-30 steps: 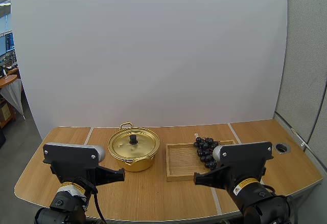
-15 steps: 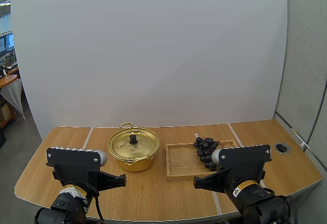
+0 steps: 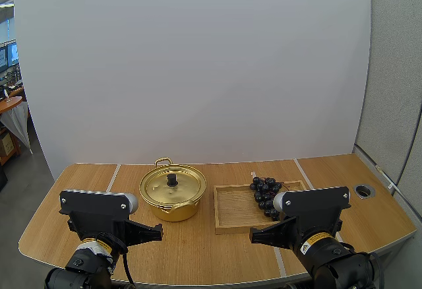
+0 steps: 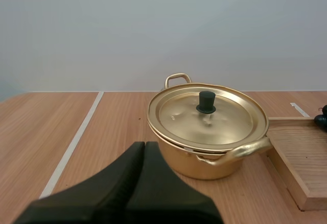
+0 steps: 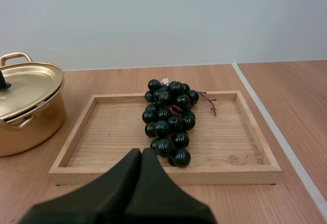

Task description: Open the pot, put the pineapple inside, and close it

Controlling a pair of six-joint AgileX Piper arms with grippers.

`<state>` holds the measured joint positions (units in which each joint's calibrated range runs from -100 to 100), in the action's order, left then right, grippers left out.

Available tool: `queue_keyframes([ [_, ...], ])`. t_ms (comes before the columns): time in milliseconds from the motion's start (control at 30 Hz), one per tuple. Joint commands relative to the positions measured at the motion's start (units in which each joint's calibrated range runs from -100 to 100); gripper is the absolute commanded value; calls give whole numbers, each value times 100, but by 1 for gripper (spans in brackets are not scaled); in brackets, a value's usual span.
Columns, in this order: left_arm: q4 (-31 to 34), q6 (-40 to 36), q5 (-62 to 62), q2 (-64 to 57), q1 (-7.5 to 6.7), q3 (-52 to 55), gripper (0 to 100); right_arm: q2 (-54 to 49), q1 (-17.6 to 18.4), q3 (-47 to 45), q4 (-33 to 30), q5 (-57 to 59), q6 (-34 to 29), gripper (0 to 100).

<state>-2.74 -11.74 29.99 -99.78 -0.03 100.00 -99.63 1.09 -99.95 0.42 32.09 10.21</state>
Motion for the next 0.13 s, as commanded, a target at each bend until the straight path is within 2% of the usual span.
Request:
queue_keyframes([
  [0,-4,-49,-141,-22,-24,0,0,-37,-13,-5,8,-53,21,0],
  [100,-4,-49,-141,-22,-24,0,0,-37,-13,-5,8,-53,21,0],
])
